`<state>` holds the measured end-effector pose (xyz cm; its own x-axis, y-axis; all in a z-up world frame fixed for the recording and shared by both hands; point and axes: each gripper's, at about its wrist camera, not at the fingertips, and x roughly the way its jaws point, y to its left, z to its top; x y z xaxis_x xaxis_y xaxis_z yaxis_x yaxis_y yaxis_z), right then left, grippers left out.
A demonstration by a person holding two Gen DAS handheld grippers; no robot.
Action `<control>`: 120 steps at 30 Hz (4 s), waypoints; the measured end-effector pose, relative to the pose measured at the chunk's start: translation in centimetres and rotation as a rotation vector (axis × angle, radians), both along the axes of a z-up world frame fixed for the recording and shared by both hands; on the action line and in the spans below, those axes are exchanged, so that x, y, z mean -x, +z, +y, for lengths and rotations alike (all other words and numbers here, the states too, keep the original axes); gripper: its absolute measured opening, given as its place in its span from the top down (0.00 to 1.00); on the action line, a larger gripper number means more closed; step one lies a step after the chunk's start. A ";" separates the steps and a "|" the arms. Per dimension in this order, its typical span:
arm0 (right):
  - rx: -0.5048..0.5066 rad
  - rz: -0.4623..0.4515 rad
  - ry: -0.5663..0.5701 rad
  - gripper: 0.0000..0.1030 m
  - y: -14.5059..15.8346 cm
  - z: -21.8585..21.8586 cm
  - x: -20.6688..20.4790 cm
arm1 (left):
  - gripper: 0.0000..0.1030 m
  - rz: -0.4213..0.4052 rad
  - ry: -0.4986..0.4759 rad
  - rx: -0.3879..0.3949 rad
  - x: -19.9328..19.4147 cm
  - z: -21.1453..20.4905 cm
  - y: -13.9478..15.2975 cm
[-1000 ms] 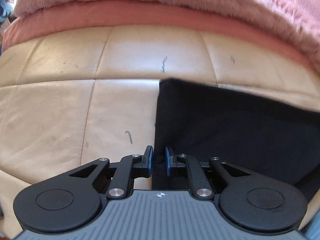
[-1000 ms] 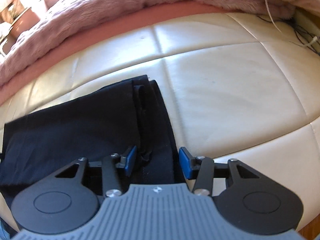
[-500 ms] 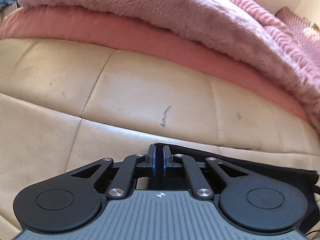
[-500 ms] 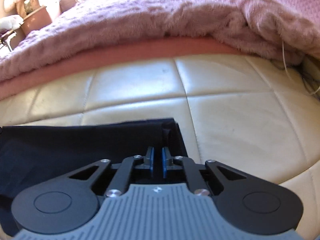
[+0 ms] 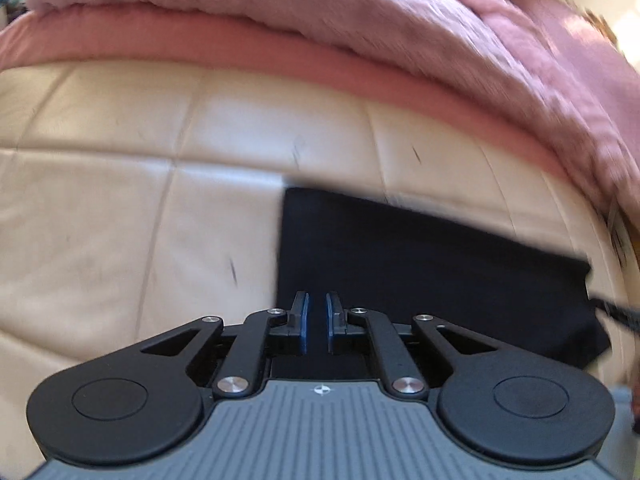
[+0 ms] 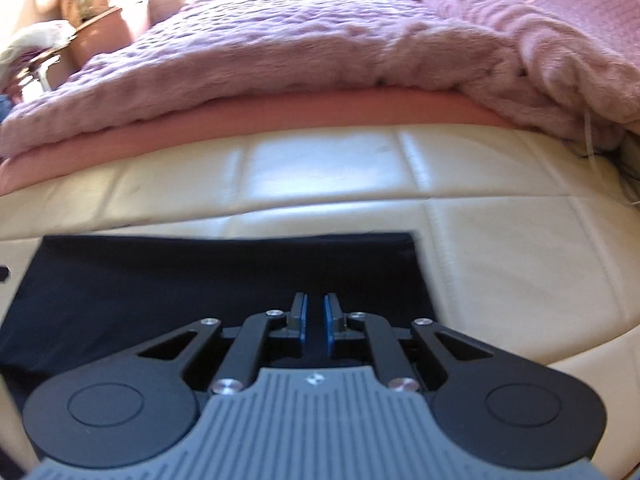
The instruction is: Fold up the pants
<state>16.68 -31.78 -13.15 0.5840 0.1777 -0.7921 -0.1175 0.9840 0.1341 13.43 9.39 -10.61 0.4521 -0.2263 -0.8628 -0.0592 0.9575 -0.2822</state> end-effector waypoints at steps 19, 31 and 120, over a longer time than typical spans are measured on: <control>0.010 0.064 0.115 0.93 -2.6 5.8 4.0 | 0.73 0.014 -0.011 -0.049 4.9 -0.5 -0.6; -0.028 0.017 0.219 0.93 -1.0 8.4 4.0 | 0.52 0.015 0.214 0.362 1.6 7.8 -4.8; -0.346 0.128 0.024 0.81 -2.6 -3.2 4.4 | 1.00 0.042 -0.151 0.203 -6.2 -18.6 1.8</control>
